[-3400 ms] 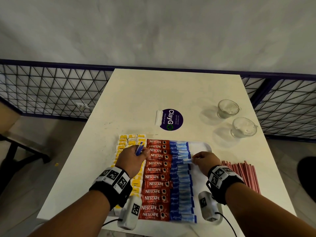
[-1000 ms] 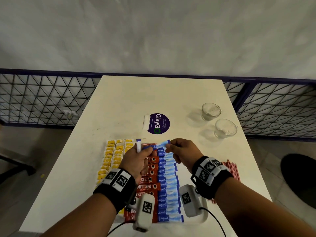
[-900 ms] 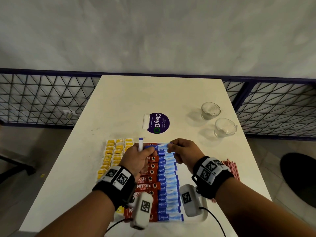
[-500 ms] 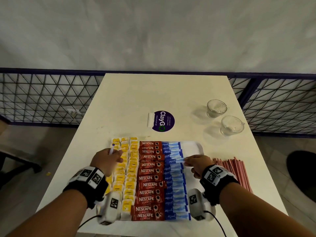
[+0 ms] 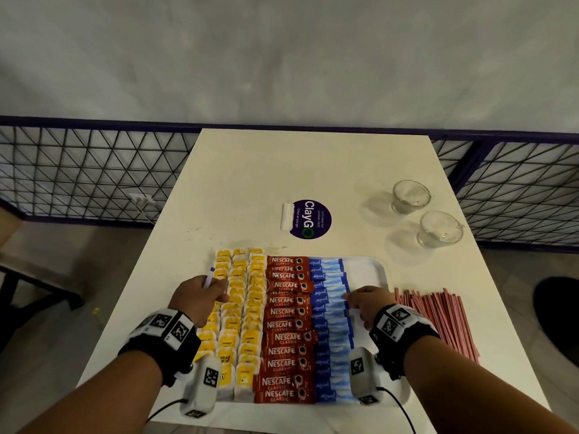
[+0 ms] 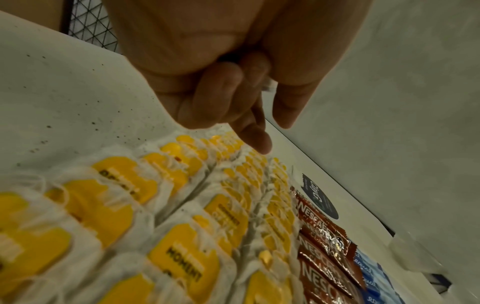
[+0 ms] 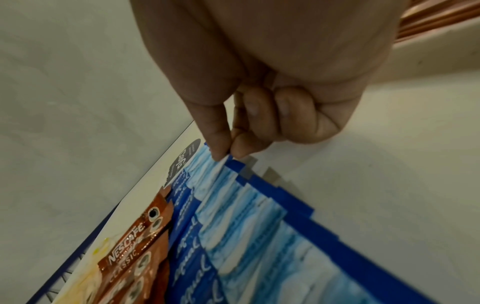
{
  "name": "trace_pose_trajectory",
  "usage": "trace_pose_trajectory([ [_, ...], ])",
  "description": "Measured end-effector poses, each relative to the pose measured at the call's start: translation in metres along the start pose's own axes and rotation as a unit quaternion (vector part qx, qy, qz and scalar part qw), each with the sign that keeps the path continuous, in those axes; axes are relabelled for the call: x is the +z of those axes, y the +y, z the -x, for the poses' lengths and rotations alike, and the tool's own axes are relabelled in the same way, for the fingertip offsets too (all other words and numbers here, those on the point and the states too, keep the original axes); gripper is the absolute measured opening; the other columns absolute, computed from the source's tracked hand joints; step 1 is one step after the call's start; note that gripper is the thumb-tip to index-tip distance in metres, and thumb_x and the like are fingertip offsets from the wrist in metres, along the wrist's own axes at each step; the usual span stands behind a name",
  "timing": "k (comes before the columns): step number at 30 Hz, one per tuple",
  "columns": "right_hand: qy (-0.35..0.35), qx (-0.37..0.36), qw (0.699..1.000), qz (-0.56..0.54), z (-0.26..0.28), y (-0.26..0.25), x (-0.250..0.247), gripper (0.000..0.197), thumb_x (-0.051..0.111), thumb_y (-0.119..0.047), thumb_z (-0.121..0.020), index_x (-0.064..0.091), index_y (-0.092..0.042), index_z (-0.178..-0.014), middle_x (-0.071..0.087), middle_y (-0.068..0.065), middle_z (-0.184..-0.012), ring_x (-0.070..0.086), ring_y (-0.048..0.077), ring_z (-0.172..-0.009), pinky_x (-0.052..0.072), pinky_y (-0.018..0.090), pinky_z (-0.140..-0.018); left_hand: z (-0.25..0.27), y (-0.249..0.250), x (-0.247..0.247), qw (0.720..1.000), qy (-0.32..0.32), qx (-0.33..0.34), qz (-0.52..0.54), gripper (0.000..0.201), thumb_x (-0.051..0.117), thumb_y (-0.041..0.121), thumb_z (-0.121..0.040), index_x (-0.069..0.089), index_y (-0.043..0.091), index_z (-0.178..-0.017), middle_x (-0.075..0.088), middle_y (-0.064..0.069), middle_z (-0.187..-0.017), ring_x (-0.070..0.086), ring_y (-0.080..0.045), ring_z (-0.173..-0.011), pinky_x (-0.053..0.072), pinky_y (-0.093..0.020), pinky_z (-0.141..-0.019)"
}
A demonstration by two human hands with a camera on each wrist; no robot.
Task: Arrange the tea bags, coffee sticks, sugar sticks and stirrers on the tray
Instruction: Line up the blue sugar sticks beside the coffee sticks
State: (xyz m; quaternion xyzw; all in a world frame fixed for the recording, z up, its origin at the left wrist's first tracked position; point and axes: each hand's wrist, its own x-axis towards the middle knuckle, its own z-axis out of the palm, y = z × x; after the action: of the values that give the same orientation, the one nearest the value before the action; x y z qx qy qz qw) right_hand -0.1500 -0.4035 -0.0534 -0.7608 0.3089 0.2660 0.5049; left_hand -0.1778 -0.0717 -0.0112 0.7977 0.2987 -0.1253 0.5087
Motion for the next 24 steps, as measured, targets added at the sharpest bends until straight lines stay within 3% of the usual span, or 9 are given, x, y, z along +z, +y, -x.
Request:
trace_pose_trajectory([
  [7,0.016,-0.007,1.0,0.02,-0.009,0.006,-0.001,0.016,0.079,-0.026,-0.074,0.07,-0.014,-0.071,0.062,0.005,-0.067,0.047,0.02,-0.051,0.038,0.027,-0.051,-0.002,-0.004,0.0,1.0,-0.001,-0.002,0.011,0.025,0.062,0.03,-0.091,0.067,0.011,-0.076,0.065,-0.033,-0.095,0.027,-0.019,-0.039,0.027,-0.024,-0.046],
  [9,0.014,-0.011,0.999,0.031,-0.011,0.008,-0.002,0.018,0.079,-0.031,-0.074,0.071,-0.014,-0.073,0.061,0.003,-0.062,0.047,0.021,-0.051,0.039,0.028,-0.053,-0.001,-0.004,0.0,1.0,0.0,0.001,0.004,0.026,0.062,0.03,-0.092,0.067,0.011,-0.076,0.065,-0.033,-0.095,0.028,-0.02,-0.04,0.028,-0.024,-0.046],
  [11,0.017,-0.019,0.998,0.053,-0.008,0.005,-0.005,0.027,0.075,-0.039,-0.077,0.069,-0.014,-0.074,0.059,0.003,-0.06,0.05,0.023,-0.054,0.043,0.032,-0.057,0.002,-0.001,0.001,1.0,0.001,0.003,-0.007,0.027,0.061,0.03,-0.092,0.066,0.01,-0.076,0.067,-0.028,-0.087,0.03,-0.021,-0.04,0.029,-0.024,-0.046],
  [14,0.07,-0.049,0.989,0.122,0.004,-0.006,-0.012,0.041,0.058,-0.05,-0.087,0.064,-0.012,-0.073,0.065,0.008,-0.075,0.061,0.028,-0.072,0.051,0.037,-0.073,0.01,0.007,0.003,1.0,-0.004,0.005,-0.015,0.032,0.059,0.031,-0.093,0.058,0.006,-0.074,0.055,-0.013,-0.068,0.031,-0.021,-0.043,0.028,-0.025,-0.047],
  [17,0.126,-0.13,0.972,0.151,0.022,-0.023,-0.015,0.04,0.053,-0.049,-0.09,0.062,-0.014,-0.074,0.066,0.007,-0.08,0.06,0.027,-0.078,0.046,0.03,-0.071,0.027,0.026,0.017,0.993,-0.108,0.01,0.043,0.018,0.053,0.02,-0.096,0.05,0.011,-0.082,0.043,-0.005,-0.064,0.025,-0.013,-0.039,0.022,-0.02,-0.044],
  [19,0.075,-0.214,0.968,0.104,0.038,-0.037,-0.01,0.03,0.059,-0.045,-0.088,0.066,-0.017,-0.08,0.068,0.001,-0.078,0.061,0.019,-0.074,0.045,0.026,-0.065,0.043,0.042,0.032,0.975,-0.208,0.015,0.072,0.013,0.047,0.012,-0.098,0.048,0.012,-0.085,0.043,-0.003,-0.063,0.023,-0.009,-0.038,0.02,-0.016,-0.041],
  [22,-0.102,-0.289,0.951,0.037,0.067,-0.057,0.005,0.018,0.069,-0.033,-0.084,0.07,-0.021,-0.098,0.064,-0.012,-0.072,0.053,-0.004,-0.055,0.038,0.013,-0.055,0.066,0.063,0.054,0.943,-0.317,0.023,0.095,0.011,0.044,0.009,-0.1,0.052,0.009,-0.092,0.05,-0.002,-0.063,0.027,-0.008,-0.04,0.024,-0.017,-0.038],
  [24,-0.169,-0.323,0.93,0.05,0.078,-0.064,0.01,0.017,0.07,-0.029,-0.084,0.07,-0.021,-0.099,0.062,-0.018,-0.061,0.051,-0.006,-0.05,0.034,0.007,-0.053,0.076,0.074,0.065,0.927,-0.361,0.024,0.094,0.013,0.044,0.009,-0.1,0.055,0.01,-0.092,0.052,-0.003,-0.062,0.028,-0.009,-0.041,0.025,-0.017,-0.038],
])
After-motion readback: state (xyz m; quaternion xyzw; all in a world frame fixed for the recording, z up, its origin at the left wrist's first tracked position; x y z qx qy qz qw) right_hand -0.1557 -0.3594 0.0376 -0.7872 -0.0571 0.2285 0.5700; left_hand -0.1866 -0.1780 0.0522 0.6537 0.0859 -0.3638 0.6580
